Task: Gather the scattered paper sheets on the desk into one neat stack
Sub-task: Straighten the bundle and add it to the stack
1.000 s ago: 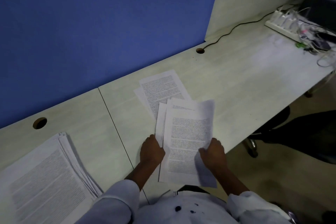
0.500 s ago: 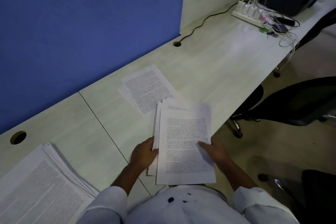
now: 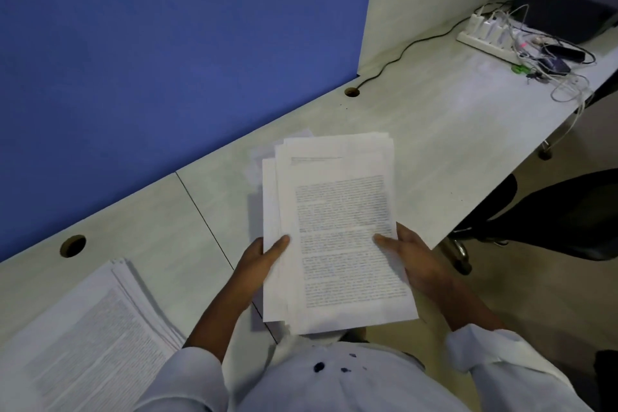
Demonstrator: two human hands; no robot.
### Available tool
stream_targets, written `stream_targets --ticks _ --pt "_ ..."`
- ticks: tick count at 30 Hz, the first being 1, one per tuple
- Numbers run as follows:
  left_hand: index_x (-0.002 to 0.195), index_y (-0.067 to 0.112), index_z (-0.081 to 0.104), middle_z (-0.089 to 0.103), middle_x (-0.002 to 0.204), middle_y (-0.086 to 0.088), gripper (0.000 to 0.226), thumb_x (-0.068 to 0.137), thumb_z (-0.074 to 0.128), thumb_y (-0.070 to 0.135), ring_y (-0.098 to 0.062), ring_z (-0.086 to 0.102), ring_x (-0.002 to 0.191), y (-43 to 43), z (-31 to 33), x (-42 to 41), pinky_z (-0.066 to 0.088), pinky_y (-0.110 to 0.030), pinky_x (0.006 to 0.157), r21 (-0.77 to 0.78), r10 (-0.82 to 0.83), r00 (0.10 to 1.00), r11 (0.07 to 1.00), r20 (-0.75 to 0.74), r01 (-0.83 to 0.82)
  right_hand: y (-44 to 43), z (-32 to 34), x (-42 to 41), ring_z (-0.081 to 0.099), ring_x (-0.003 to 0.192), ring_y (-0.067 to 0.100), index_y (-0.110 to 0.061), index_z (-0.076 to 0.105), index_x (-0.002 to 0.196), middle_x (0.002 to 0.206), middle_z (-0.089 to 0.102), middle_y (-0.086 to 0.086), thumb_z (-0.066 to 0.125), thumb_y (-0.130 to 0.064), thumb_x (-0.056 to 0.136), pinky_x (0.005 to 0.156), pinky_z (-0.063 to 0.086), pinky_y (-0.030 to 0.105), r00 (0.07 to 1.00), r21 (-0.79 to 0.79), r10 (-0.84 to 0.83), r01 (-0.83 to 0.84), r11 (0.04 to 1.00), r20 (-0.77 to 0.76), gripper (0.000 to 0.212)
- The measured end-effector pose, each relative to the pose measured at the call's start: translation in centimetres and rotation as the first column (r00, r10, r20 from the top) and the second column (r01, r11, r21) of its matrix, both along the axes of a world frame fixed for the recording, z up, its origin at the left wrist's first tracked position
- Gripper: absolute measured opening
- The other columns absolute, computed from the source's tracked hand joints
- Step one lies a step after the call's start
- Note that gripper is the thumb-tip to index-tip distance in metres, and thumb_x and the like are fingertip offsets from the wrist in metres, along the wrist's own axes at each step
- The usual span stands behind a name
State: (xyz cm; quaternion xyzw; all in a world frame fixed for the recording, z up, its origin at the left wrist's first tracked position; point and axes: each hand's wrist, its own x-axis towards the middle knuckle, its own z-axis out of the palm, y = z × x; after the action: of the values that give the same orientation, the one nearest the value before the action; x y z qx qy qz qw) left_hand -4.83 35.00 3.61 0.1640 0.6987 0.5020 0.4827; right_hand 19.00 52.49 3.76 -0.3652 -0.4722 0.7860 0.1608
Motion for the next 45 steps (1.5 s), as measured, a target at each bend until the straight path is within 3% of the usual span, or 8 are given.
stream_targets --ticks 8,16,18,22,27,33,38,45 --pt "0.120 0.020 0.065 0.070 0.115 0.004 0.032 0.088 0.070 0.023 -0.004 0.068 0.095 1.5 3.7 0.6 0.052 -0.016 0.083 0.093 0.057 0.995 0.994 -0.076 -0.050 -0.5 4.3 -6.0 0.072 0.096 0.016 -0.021 0.070 0.111 0.112 0.073 0.001 0.073 -0.017 0.084 0.082 0.057 0.030 0.983 0.224 0.108 -0.140 0.964 0.151 0.028" --pt "0.104 0.028 0.067 0.070 0.096 0.016 0.021 0.087 0.070 0.016 -0.006 0.067 0.092 -0.1 9.4 -3.6 0.050 -0.021 0.077 0.335 0.485 0.869 0.839 -0.101 -0.429 0.1 6.0 -11.2 0.067 0.098 0.032 -0.010 0.072 0.093 0.097 0.074 0.007 0.077 -0.038 0.079 0.085 0.056 0.049 0.987 0.355 -0.077 0.022 0.935 0.142 0.032" --pt "0.100 0.032 0.068 0.073 0.098 0.015 0.020 0.086 0.071 0.017 -0.010 0.069 0.095 -0.3 11.4 -4.1 0.052 -0.026 0.079 0.413 0.548 0.834 0.777 -0.071 -0.476 -0.1 6.0 -12.8 0.065 0.103 0.024 -0.015 0.067 0.100 0.102 0.070 0.001 0.072 -0.042 0.083 0.084 0.053 0.038 0.978 0.221 -0.189 0.167 0.961 0.082 0.033" --pt "0.100 0.027 0.070 0.076 0.100 0.008 0.021 0.081 0.072 0.017 -0.014 0.071 0.096 -0.7 14.4 -4.0 0.055 -0.029 0.081 0.543 0.602 0.798 0.674 -0.013 -0.500 -1.7 5.7 -15.6 0.058 0.118 0.032 -0.009 0.050 0.127 0.127 0.060 0.015 0.061 -0.071 0.072 0.106 0.041 0.055 0.969 -0.476 -0.208 0.123 0.871 -0.130 0.083" --pt "0.113 0.028 0.064 0.074 0.104 0.013 0.037 0.078 0.073 0.021 -0.004 0.070 0.096 -1.9 14.6 -3.1 0.055 -0.017 0.071 0.572 0.593 0.794 0.700 -0.132 -0.428 -4.9 7.1 -18.1 0.057 0.121 0.038 -0.011 0.055 0.129 0.128 0.063 0.016 0.053 -0.076 0.075 0.107 0.037 0.059 0.929 -0.579 -0.180 -0.043 0.814 -0.322 0.085" --pt "0.103 0.029 0.062 0.067 0.095 0.013 0.020 0.087 0.070 0.019 0.005 0.063 0.081 -4.0 12.8 -3.8 0.049 -0.007 0.057 0.446 0.697 0.696 0.685 -0.174 -0.575 -6.5 6.8 -19.2 0.060 0.119 0.032 -0.017 0.053 0.136 0.130 0.063 0.010 0.063 -0.061 0.078 0.103 0.045 0.055 0.963 -0.439 -0.041 -0.083 0.895 -0.267 0.073" --pt "0.119 0.016 0.063 0.068 0.102 0.006 0.035 0.085 0.072 0.016 -0.008 0.064 0.090 -8.0 12.3 -5.9 0.050 -0.020 0.076 0.398 0.708 0.686 0.685 -0.169 -0.610 -5.3 6.8 -18.7 0.064 0.109 0.023 -0.022 0.050 0.133 0.131 0.060 0.005 0.078 -0.047 0.069 0.087 0.054 0.042 1.000 0.066 0.007 -0.006 0.998 -0.007 0.075" --pt "0.111 0.025 0.064 0.069 0.104 0.009 0.032 0.083 0.074 0.013 -0.012 0.064 0.099 -13.1 10.4 -6.4 0.050 -0.029 0.084 0.352 0.678 0.723 0.714 -0.133 -0.605 -8.3 10.7 -20.4 0.062 0.107 0.003 -0.027 0.050 0.132 0.120 0.063 -0.014 0.071 -0.038 0.082 0.086 0.051 0.019 0.890 0.532 0.428 -0.441 0.723 0.156 0.055"
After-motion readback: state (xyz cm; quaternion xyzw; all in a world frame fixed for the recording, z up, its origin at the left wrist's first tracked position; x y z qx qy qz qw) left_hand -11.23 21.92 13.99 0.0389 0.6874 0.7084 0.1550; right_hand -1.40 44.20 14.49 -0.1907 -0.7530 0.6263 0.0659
